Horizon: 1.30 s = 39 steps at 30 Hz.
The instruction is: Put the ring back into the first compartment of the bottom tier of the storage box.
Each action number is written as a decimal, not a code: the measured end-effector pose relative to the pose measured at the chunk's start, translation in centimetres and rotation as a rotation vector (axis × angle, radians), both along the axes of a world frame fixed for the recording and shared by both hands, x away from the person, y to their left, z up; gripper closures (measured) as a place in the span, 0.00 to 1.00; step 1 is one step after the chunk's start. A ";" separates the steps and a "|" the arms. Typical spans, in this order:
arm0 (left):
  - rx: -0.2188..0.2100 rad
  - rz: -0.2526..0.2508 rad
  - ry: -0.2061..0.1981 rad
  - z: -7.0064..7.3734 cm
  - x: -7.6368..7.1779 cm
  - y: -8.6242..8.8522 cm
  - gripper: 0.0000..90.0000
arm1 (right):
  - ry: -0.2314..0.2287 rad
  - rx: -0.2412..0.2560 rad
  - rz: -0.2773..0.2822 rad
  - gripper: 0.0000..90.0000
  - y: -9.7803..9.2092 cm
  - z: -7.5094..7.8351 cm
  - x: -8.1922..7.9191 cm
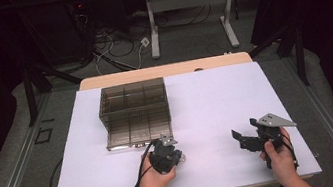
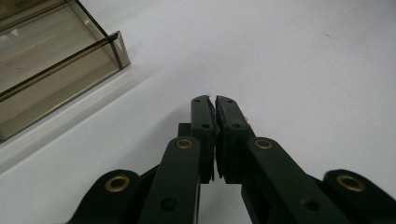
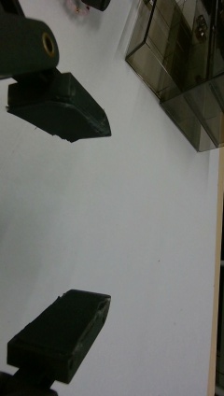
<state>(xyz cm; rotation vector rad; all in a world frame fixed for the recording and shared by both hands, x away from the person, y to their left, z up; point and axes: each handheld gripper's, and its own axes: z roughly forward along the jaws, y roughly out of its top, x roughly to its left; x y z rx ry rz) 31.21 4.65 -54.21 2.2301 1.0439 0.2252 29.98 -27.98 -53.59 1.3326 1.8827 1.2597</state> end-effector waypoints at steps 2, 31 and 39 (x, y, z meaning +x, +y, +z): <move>-0.012 0.004 -0.003 0.0 0.0 0.0 0.97 | 0.001 0.001 0.000 0.17 0.0 0.0 0.0; -0.040 0.044 -0.040 1.4 0.4 1.6 0.97 | 0.000 0.005 -0.005 0.17 0.0 0.0 0.0; -0.056 0.065 -0.053 1.9 0.5 2.3 0.97 | 0.000 0.005 -0.005 0.17 0.0 0.0 0.0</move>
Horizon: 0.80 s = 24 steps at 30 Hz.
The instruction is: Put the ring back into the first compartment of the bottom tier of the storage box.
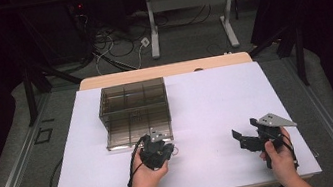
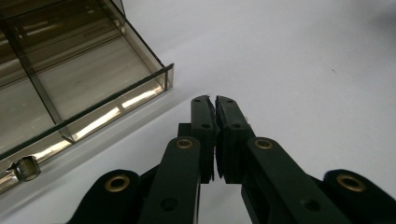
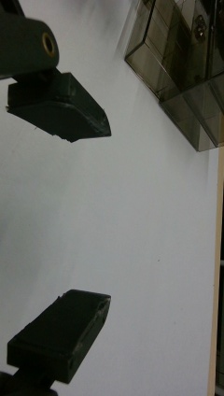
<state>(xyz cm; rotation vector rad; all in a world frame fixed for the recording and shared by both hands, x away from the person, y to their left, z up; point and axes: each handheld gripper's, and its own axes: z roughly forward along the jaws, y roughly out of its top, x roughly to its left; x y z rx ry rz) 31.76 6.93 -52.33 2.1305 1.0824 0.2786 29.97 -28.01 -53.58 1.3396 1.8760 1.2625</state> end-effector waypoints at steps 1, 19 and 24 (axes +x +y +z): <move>-0.005 -0.001 -0.001 0.0 0.0 0.1 0.97 | -0.001 -0.001 0.002 0.17 0.0 0.0 0.0; -0.053 0.067 -0.042 1.1 0.5 1.9 0.97 | 0.001 0.001 -0.001 0.17 0.0 0.0 0.0; -0.062 0.087 -0.048 1.3 0.6 2.4 0.97 | 0.000 0.001 -0.001 0.17 0.0 0.0 0.0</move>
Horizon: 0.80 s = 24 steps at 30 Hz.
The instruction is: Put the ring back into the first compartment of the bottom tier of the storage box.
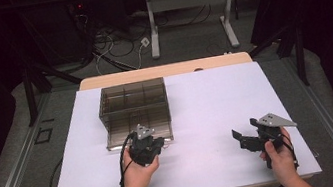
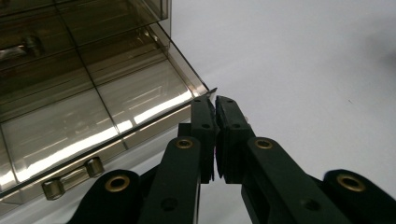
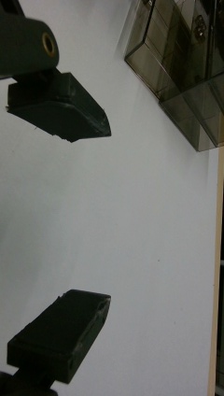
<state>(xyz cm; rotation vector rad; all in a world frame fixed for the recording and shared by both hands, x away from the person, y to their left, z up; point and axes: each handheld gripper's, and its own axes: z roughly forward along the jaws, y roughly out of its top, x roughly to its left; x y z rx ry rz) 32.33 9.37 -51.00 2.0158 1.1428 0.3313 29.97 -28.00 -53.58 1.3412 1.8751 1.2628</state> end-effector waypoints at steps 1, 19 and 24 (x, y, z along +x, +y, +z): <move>0.002 0.002 -0.007 0.1 0.1 0.2 0.97 | 0.001 0.001 0.001 0.17 0.0 0.0 0.0; -0.027 0.072 -0.034 1.0 0.6 2.5 0.97 | 0.000 0.000 0.001 0.17 0.0 0.0 0.0; -0.037 0.096 -0.046 1.2 0.8 3.1 0.97 | -0.001 -0.001 0.001 0.17 0.0 0.0 0.0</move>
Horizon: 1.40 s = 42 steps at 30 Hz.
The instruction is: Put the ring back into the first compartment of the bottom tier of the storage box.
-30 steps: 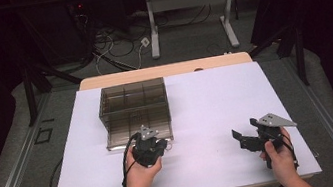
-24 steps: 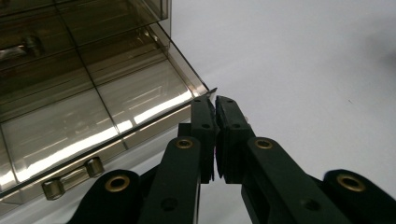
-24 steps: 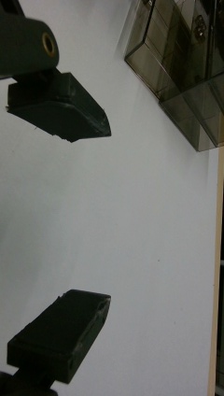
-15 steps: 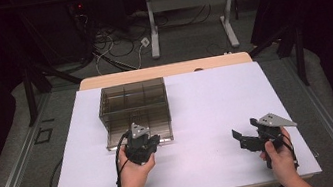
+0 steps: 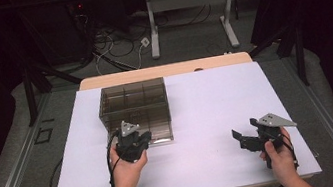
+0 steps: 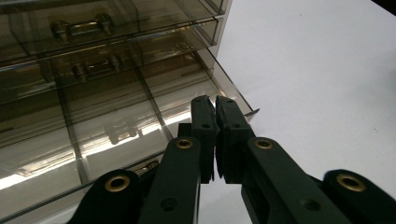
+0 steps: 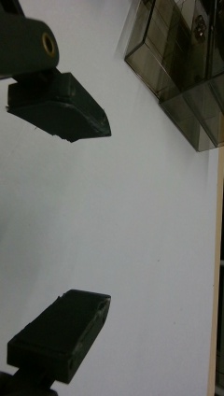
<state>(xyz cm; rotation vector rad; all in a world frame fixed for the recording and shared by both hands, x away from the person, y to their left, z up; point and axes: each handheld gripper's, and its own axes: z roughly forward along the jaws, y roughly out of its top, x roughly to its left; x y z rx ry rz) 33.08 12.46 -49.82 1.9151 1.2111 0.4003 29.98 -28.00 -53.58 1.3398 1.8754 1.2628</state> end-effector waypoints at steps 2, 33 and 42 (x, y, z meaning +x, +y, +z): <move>-0.002 0.002 0.003 0.2 0.0 0.3 0.97 | 0.000 0.000 0.000 0.17 0.0 0.0 0.0; -0.042 0.127 -0.022 1.0 0.7 4.3 0.97 | 0.000 0.001 0.001 0.17 0.0 0.0 0.0; -0.058 0.162 -0.025 1.1 0.9 5.4 0.97 | 0.000 0.002 0.000 0.17 0.0 0.0 0.0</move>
